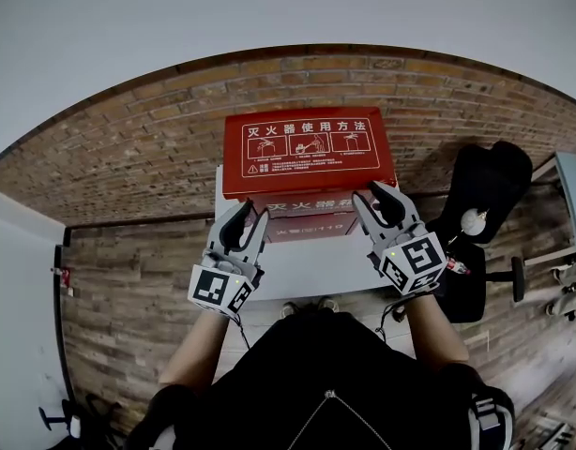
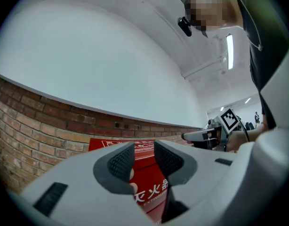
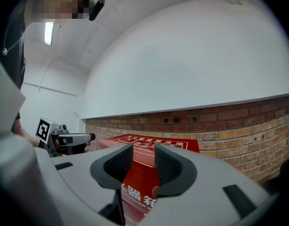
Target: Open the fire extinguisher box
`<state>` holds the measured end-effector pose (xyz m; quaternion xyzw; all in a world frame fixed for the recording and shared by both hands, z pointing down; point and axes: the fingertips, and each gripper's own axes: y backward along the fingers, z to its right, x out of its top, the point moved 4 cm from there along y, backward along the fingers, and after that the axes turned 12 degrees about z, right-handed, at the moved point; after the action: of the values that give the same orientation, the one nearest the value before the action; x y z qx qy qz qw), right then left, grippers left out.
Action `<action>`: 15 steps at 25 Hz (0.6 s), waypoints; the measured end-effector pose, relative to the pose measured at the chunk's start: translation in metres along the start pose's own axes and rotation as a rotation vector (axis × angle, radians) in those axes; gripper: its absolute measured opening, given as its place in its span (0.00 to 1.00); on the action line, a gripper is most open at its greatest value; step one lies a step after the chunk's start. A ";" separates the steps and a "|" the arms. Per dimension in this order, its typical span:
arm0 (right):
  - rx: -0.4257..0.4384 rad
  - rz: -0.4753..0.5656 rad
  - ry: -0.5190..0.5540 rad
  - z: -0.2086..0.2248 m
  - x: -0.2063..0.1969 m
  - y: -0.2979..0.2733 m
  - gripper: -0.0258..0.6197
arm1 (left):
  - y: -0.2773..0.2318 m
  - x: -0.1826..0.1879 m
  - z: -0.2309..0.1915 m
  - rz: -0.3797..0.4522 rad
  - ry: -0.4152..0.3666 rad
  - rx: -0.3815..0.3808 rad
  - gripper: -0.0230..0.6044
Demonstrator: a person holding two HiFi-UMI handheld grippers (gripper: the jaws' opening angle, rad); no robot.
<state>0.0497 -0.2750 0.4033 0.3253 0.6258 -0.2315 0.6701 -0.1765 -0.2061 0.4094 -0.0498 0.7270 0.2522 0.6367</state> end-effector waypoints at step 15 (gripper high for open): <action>0.048 -0.111 -0.080 0.073 -0.027 0.017 0.48 | 0.011 -0.019 -0.099 -0.104 0.007 0.001 0.59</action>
<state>0.1092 -0.3190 0.4332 0.2967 0.6100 -0.2961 0.6725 -0.2662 -0.2435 0.4371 -0.0880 0.7257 0.2180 0.6466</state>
